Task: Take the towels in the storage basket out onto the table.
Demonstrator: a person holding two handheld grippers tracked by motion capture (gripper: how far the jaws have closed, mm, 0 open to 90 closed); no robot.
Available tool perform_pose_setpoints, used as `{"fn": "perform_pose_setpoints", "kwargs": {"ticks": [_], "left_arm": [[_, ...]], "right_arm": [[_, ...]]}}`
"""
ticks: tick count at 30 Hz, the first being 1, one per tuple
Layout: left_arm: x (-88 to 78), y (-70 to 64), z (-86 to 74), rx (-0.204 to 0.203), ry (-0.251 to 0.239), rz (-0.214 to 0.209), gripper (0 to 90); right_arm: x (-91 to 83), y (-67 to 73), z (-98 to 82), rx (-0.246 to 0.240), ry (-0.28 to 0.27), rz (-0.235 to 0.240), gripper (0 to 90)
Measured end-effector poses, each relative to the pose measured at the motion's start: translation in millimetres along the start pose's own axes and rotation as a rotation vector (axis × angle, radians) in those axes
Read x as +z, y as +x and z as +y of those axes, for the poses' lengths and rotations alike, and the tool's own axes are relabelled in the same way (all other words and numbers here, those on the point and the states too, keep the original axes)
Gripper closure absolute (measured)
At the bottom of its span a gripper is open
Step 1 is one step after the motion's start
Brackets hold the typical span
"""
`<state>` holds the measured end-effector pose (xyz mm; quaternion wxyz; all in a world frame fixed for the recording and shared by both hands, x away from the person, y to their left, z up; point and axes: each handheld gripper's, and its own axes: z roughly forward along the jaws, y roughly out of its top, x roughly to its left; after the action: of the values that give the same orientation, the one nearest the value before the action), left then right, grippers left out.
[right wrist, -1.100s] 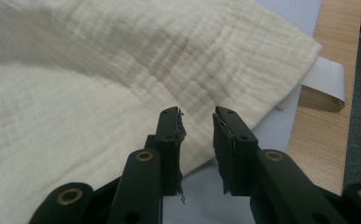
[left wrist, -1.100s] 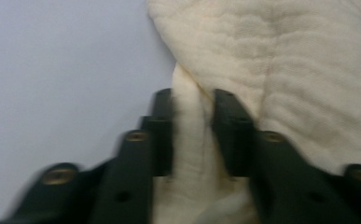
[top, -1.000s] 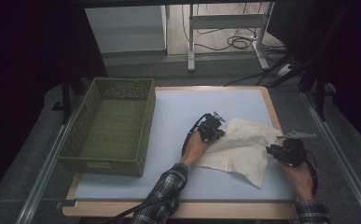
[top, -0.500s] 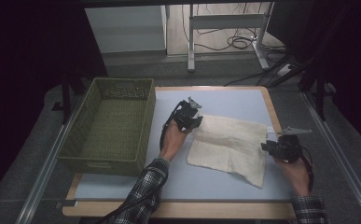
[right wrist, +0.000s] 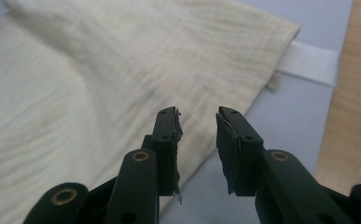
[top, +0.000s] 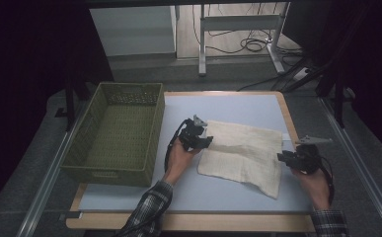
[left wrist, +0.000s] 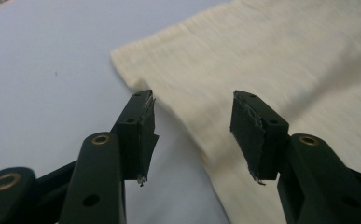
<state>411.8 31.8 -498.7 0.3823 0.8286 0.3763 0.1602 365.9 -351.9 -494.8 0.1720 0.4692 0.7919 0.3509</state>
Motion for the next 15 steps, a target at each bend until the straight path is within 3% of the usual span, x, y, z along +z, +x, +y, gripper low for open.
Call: {"fn": "perform_pose_setpoints", "kwargs": {"ticks": [4,5,8,9,13,15], "left_arm": [[-21.7,-14.2,-27.1,0.014,0.004,-0.056,50.1],[-21.7,-14.2,-27.1,0.014,0.004,-0.056,50.3],[-29.6,-25.4,-53.9,0.033,0.035,-0.109,50.2],[-29.6,-25.4,-53.9,0.033,0.035,-0.109,50.2],[-30.1,-34.2,-73.2,0.049,0.032,-0.139,49.1],[-26.5,-37.0,-75.8,0.070,0.044,-0.124,47.5]], "right_arm": [[-15.4,10.7,-14.5,0.000,0.009,0.036,69.3],[-15.4,10.7,-14.5,0.000,0.009,0.036,69.3],[-27.7,29.3,-31.5,-0.030,0.050,0.073,69.2],[-27.7,29.3,-31.5,-0.030,0.050,0.073,69.2],[-40.1,53.6,-51.0,-0.059,0.078,0.123,64.5],[-41.5,63.8,-58.4,-0.069,0.090,0.154,62.4]]}}
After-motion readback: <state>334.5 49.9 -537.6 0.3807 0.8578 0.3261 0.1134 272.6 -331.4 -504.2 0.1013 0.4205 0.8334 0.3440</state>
